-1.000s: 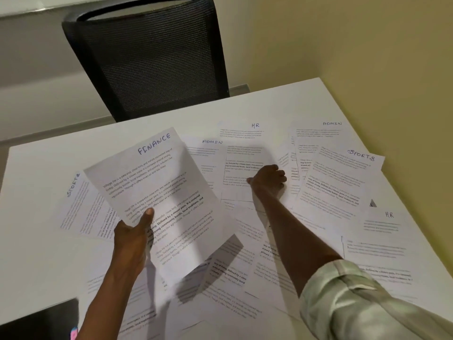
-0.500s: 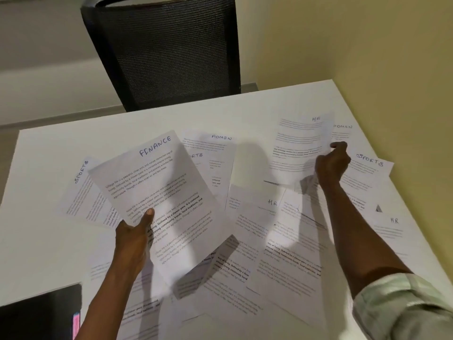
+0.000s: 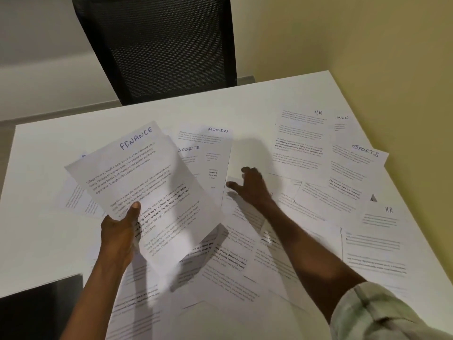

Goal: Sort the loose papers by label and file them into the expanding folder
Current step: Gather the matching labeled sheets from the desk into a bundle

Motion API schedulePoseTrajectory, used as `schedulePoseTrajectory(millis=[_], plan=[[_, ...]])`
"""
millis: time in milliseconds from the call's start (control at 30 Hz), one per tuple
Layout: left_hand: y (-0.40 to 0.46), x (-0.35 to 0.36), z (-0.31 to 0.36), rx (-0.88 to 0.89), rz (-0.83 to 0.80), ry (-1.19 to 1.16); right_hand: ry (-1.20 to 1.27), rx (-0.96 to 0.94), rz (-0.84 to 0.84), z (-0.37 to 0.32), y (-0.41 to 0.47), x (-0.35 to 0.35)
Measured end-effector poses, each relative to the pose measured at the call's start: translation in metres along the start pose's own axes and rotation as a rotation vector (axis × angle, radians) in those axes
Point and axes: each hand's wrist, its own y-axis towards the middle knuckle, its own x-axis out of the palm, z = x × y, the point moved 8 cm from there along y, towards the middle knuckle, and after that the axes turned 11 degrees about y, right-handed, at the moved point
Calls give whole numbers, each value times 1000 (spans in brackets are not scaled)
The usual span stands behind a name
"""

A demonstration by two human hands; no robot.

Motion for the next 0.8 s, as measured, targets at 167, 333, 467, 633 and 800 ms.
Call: schedulePoseTrajectory(millis=[167, 333, 467, 633, 800], plan=[[-5, -17, -2, -6, 8, -40, -198, 289, 112, -32, 9, 37], [-7, -43, -7, -1, 60, -49, -178, 456, 163, -36, 26, 56], [-10, -61, -13, -20, 102, -70, -1, 521, 154, -30, 34, 61], [-13, -78, -17, -9, 144, -82, 185, 538, 181, -24, 33, 55], [-18, -96, -24, -36, 162, -100, 68, 448, 188, -25, 30, 52]])
